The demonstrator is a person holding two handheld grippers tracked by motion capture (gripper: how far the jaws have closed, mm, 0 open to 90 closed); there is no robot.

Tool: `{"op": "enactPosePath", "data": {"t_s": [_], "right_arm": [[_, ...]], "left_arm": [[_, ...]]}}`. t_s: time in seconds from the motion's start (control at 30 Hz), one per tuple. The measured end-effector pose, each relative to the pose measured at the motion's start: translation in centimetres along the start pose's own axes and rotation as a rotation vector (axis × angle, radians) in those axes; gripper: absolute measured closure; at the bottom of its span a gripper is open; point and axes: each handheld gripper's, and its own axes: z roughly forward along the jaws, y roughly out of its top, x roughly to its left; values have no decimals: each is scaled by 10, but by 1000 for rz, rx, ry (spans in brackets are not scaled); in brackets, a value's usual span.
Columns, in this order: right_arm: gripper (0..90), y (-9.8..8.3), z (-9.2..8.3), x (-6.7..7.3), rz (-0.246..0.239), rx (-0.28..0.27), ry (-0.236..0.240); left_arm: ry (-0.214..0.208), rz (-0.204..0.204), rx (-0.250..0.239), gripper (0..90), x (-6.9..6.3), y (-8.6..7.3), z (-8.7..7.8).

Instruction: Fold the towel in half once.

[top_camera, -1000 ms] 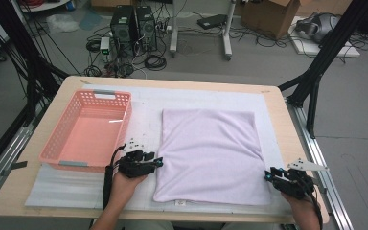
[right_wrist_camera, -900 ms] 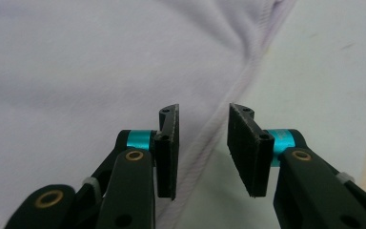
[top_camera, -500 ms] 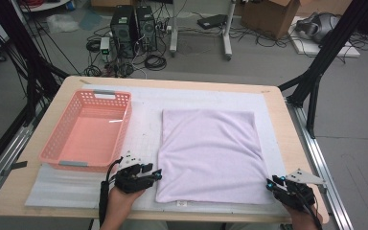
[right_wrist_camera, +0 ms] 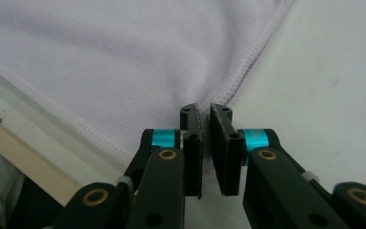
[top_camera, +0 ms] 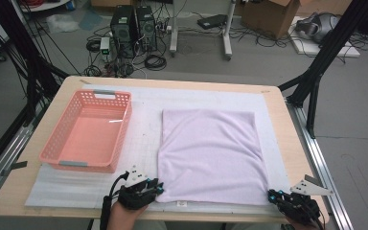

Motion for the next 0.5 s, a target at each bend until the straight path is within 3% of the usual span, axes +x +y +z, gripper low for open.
{"op": "enactPosePath", "data": {"t_s": [0.03, 0.33, 0.43, 0.5], "right_arm": [[852, 0, -1, 0, -3, 6, 0], [855, -15, -31, 1, 37, 4, 97], [853, -21, -36, 8, 34, 28, 115], [796, -21, -38, 10, 27, 19, 107]], "left_arm": [[4, -23, -1, 856, 0, 0, -1], [-62, -36, 3, 868, -1, -18, -36], [-86, -14, -7, 861, -3, -19, -40], [-90, 23, -43, 765, -2, -16, -37]]}}
